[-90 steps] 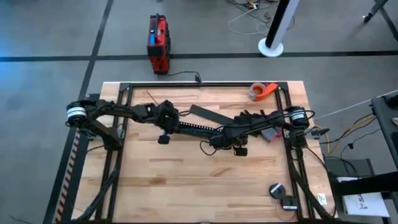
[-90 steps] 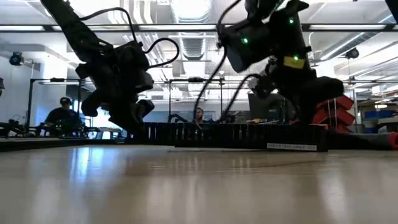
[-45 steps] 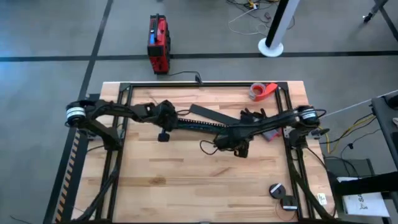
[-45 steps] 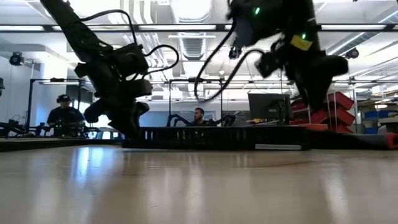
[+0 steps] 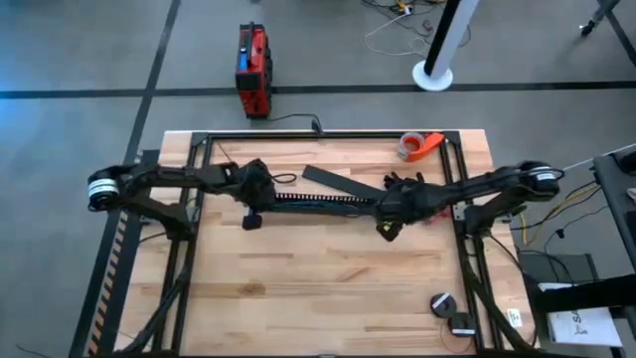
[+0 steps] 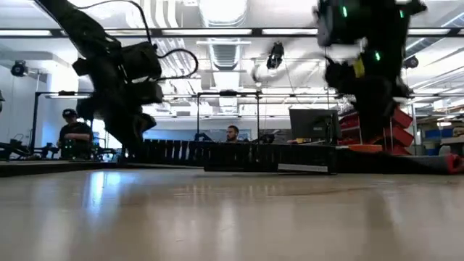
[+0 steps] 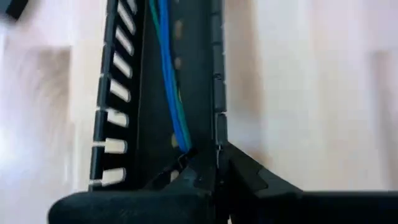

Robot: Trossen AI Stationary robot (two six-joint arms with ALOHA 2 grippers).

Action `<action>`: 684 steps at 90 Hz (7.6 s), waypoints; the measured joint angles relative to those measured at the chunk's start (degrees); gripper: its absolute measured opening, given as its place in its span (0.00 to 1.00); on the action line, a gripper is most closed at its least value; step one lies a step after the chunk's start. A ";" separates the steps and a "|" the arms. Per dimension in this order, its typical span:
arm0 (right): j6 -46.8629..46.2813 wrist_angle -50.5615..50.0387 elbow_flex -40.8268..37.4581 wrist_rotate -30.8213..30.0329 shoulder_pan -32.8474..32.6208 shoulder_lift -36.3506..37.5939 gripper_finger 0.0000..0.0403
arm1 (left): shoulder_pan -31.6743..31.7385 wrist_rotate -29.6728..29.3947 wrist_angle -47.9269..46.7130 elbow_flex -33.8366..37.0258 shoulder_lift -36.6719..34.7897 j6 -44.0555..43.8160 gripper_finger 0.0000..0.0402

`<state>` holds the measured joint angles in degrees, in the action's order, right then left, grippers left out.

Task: Ziptie cables
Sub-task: Close the black cable duct

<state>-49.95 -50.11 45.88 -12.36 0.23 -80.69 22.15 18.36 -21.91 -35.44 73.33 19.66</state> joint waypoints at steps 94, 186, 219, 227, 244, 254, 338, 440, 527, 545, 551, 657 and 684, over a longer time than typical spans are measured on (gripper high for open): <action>25.77 38.86 -4.35 -6.19 15.19 -6.29 0.49 | -0.46 2.25 8.31 0.00 1.26 -2.14 0.40; 27.91 40.20 -4.25 -5.43 3.91 -5.26 0.49 | -3.03 13.77 22.53 -0.39 0.47 0.30 0.49; 27.41 41.98 -4.14 -5.64 3.91 -4.87 0.49 | -7.13 10.13 30.21 -2.00 13.51 2.89 0.43; 27.41 42.13 -4.14 -5.64 3.91 -4.87 0.49 | -8.25 10.09 30.31 -4.09 16.74 3.77 0.43; 27.43 42.07 -4.14 -5.64 3.91 -4.84 0.49 | -9.33 8.36 31.08 -7.99 24.13 3.84 0.39; 27.42 42.45 -4.14 -5.64 3.91 -4.82 0.49 | -9.49 7.67 30.42 -9.61 27.88 3.43 0.34; 26.54 43.71 -4.17 -5.64 3.75 -4.80 0.49 | -13.03 -3.91 38.19 -8.56 26.22 3.66 0.42; 32.07 65.99 3.07 -6.72 5.81 -27.84 0.49 | -33.88 -4.49 39.10 -0.52 20.45 -20.50 0.08; 37.75 68.62 16.94 -5.49 2.78 -35.16 0.60 | -33.59 -13.30 39.36 3.11 -8.22 -13.09 0.55; 38.44 70.47 23.07 -8.16 4.15 -40.69 0.77 | -33.56 -13.35 39.72 4.83 -10.22 -13.12 0.55; 38.28 70.59 24.16 -8.76 4.74 -42.40 0.78 | -33.59 -13.34 39.97 4.59 -9.85 -13.78 0.56; 35.10 78.49 15.31 -6.46 3.39 -44.67 0.67 | -33.62 -13.36 38.95 4.31 -8.71 -14.10 0.43; 35.17 78.60 14.94 -7.72 2.84 -44.75 0.65 | -33.57 -13.43 39.01 4.31 -8.73 -6.92 0.38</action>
<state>-14.79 28.49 60.82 -20.07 3.07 -125.45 -11.42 4.93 17.10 -31.14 64.60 12.74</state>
